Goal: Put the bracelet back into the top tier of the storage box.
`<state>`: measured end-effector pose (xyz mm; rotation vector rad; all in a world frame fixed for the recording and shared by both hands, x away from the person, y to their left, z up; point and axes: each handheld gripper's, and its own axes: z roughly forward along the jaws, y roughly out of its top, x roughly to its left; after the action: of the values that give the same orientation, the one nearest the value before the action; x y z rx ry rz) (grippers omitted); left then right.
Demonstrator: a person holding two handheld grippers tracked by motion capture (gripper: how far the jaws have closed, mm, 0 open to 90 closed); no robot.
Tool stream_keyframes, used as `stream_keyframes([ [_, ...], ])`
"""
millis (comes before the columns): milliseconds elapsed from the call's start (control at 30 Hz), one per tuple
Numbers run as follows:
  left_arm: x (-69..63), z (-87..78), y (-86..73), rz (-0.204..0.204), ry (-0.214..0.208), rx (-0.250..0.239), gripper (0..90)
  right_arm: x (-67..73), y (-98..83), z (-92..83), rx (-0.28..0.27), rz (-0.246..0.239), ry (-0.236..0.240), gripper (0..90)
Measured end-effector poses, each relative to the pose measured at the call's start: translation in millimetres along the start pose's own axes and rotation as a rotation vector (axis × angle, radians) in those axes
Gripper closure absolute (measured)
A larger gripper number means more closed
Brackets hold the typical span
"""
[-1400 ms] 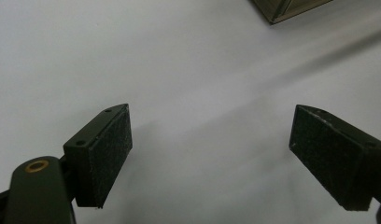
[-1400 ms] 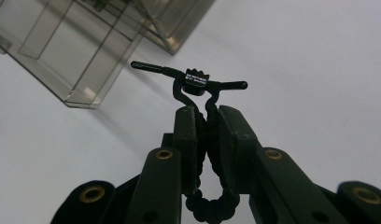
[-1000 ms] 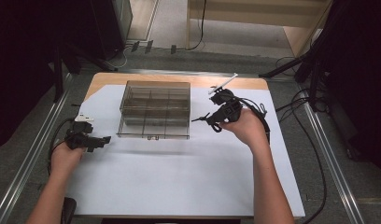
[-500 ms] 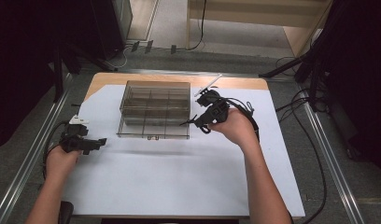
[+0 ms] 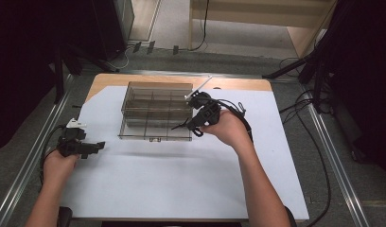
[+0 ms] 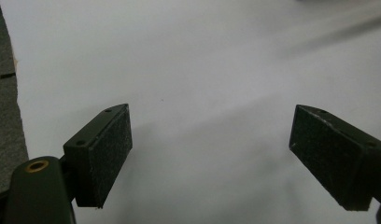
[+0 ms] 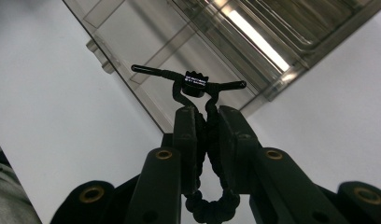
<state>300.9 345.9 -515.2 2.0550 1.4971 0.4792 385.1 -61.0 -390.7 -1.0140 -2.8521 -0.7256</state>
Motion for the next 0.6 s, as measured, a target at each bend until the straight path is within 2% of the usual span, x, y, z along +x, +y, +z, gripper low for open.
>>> stream_keyframes([
  [200, 1.0, -0.9, -1.4, -0.003, 0.002, 0.001, 14.4, 6.3, 8.6, 9.7, 0.017, -0.017, 0.018, 78.7],
  [367, 0.6, 0.0, 0.2, -0.005, -0.001, -0.003, 14.4, 9.2, 14.8, 17.2, 0.031, -0.026, 0.007, 78.7],
  [467, -0.7, 2.6, 3.3, 0.001, -0.008, -0.006, 14.4, 15.3, 23.5, 17.7, 0.033, -0.052, -0.024, 78.7],
  [600, -1.5, 4.3, 5.4, 0.009, -0.014, -0.004, 14.4, 15.5, 26.5, 22.3, 0.035, -0.047, -0.021, 78.7],
])
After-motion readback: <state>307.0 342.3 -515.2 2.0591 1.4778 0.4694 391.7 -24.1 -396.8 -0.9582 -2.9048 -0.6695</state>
